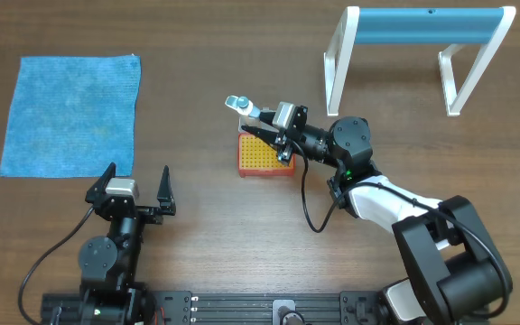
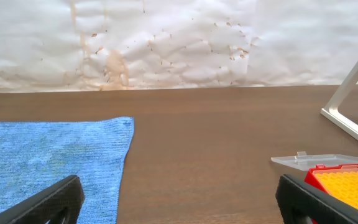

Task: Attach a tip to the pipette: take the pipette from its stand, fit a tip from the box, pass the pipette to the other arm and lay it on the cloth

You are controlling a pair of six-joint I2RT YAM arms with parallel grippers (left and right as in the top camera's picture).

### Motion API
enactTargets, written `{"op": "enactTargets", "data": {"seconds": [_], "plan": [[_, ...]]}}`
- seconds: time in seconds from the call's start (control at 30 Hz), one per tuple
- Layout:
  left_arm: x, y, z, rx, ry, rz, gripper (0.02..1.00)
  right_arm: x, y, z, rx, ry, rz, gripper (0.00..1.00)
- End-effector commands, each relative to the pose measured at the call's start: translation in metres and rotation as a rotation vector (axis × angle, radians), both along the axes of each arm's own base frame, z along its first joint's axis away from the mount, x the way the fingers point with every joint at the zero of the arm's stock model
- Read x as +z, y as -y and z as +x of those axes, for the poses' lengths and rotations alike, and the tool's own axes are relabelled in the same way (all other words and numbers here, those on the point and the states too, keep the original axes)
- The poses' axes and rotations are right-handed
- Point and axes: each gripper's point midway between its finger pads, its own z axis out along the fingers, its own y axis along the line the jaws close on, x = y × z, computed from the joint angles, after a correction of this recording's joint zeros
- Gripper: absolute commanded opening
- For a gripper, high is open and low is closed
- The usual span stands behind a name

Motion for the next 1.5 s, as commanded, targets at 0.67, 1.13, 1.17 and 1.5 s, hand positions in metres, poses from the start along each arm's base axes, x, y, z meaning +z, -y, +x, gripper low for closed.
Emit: {"op": "enactTargets", "data": {"seconds": [0.67,1.13,1.17,1.5], "plan": [[-0.002,0.002,0.0,-0.011,-0.003,0.019,0.998,-0.038,0.01,0.015,-0.045,-0.183,0.049,0.077],[-0.002,0.002,0.0,-0.011,-0.003,0.019,0.998,-0.035,0.011,0.008,0.007,-0.214,0.061,0.077],[-0.002,0.002,0.0,-0.011,-0.003,0.019,0.998,-0.036,0.011,0.008,0.008,-0.218,0.059,0.082],[-0.002,0.002,0.0,-0.011,-0.003,0.019,0.998,-0.038,0.016,0.011,-0.004,-0.225,0.057,0.077]]}}
